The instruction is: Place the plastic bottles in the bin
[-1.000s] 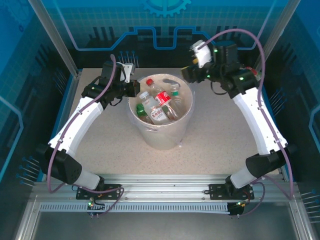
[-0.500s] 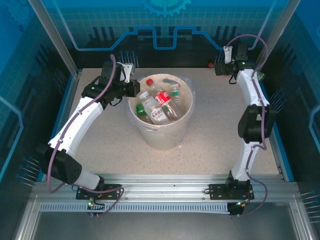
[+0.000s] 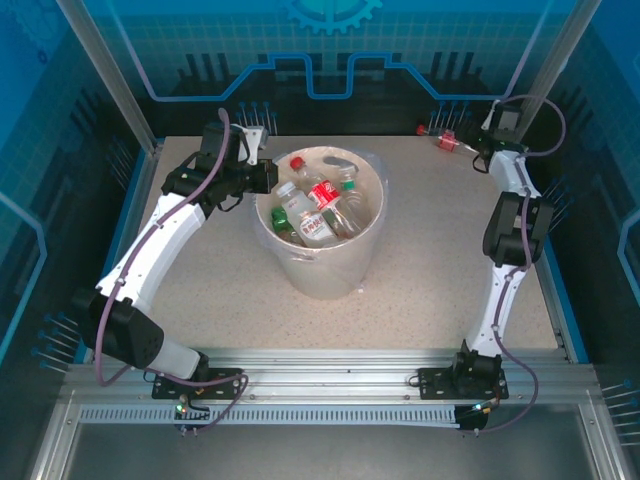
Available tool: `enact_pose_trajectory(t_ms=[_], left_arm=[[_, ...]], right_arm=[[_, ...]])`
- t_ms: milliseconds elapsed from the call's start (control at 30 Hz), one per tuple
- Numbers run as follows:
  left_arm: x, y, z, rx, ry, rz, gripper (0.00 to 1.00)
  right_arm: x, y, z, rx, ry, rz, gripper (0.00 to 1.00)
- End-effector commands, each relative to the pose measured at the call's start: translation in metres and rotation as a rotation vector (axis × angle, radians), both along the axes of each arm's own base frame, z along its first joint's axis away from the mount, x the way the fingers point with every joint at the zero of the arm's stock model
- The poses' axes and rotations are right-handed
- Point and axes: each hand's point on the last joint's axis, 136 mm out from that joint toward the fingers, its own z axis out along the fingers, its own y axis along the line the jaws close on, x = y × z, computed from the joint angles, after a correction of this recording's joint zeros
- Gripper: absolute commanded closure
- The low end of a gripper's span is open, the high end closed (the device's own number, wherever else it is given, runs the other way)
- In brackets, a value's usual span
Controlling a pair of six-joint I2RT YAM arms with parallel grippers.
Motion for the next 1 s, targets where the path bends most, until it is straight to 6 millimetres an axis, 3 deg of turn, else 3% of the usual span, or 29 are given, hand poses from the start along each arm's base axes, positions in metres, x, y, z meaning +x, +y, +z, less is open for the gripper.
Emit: enact_pose_trajectory(t_ms=[0,133,500,733,967], left_arm=[[-0.011,-0.009,-0.028,-0.066,0.141,-0.011,1.0],[-0.007,-0.01,-0.033,-0.059,0.156,-0.008,1.0],[-0.004,-0.01,-0.044,-0.048,0.182,-0.008,1.0],[-0.003,-0.01,-0.044,-0.048,0.185,-0.008,1.0],[-0.004,-0.01,-0.043,-0.05,0.184,-0.01,1.0]], right_arm=[[0.021,-0.005,-0.011,0.235,-0.133,0.024,0.32],[0.029,-0.004,-0.021,0.31,-0.155,0.028,0.42],[0.048,-0.005,-0.037,0.365,-0.132,0.014,0.43],[0.041,-0.006,-0.064,0.358,0.014,-0.071,0.43],[0.036,0.002,-0.07,0.291,0.102,-0.07,0.43]])
